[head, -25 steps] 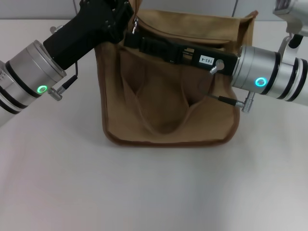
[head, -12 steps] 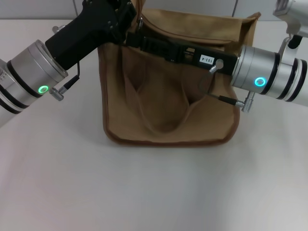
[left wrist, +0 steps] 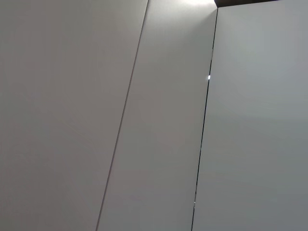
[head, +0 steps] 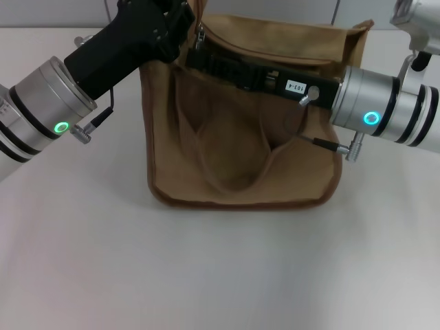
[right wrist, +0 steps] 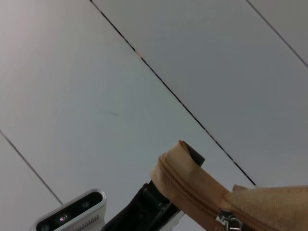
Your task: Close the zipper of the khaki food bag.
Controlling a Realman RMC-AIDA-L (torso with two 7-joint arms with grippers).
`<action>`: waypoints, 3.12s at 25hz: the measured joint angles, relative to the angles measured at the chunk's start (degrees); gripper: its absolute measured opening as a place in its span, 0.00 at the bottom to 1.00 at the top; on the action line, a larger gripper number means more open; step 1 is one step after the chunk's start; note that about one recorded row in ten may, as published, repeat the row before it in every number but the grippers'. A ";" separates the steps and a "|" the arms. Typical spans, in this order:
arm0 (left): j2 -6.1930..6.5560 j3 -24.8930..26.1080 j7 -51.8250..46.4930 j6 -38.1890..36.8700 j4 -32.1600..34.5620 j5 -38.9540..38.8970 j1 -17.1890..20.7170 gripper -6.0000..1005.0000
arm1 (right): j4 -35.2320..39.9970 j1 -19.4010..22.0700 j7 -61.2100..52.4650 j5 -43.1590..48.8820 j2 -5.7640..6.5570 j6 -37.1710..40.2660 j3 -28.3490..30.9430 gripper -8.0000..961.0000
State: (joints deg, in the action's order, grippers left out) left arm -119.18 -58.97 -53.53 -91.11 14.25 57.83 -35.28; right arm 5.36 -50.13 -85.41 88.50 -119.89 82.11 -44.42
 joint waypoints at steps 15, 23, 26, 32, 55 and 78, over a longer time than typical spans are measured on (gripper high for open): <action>0.00 0.00 0.00 0.26 -0.16 -0.02 -0.09 0.03 | 0.24 -0.30 0.41 0.03 0.01 0.23 -0.14 0.29; 0.00 -0.01 0.00 0.24 -0.13 -0.01 -0.03 0.03 | 0.29 0.11 2.21 0.08 0.01 0.62 -0.24 0.09; 0.00 0.00 0.00 0.23 -0.14 0.00 0.09 0.03 | 0.29 0.19 2.22 0.04 0.01 0.75 -0.18 0.03; 0.00 0.63 0.10 0.26 -0.42 0.00 0.44 0.04 | 0.33 1.20 2.26 -0.11 0.00 1.41 0.06 0.01; 0.14 0.87 0.63 2.48 -0.10 -5.08 3.82 0.05 | 5.43 11.24 0.70 -0.97 0.60 2.90 0.10 0.01; 0.12 1.65 0.54 4.02 -0.10 -5.36 4.68 0.06 | 14.10 24.48 -3.24 -0.86 1.63 6.24 3.21 0.01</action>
State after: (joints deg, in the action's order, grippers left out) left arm -119.06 -57.32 -52.99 -87.09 14.15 52.47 -30.60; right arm 19.45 -25.65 -88.65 87.64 -118.25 88.35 -41.21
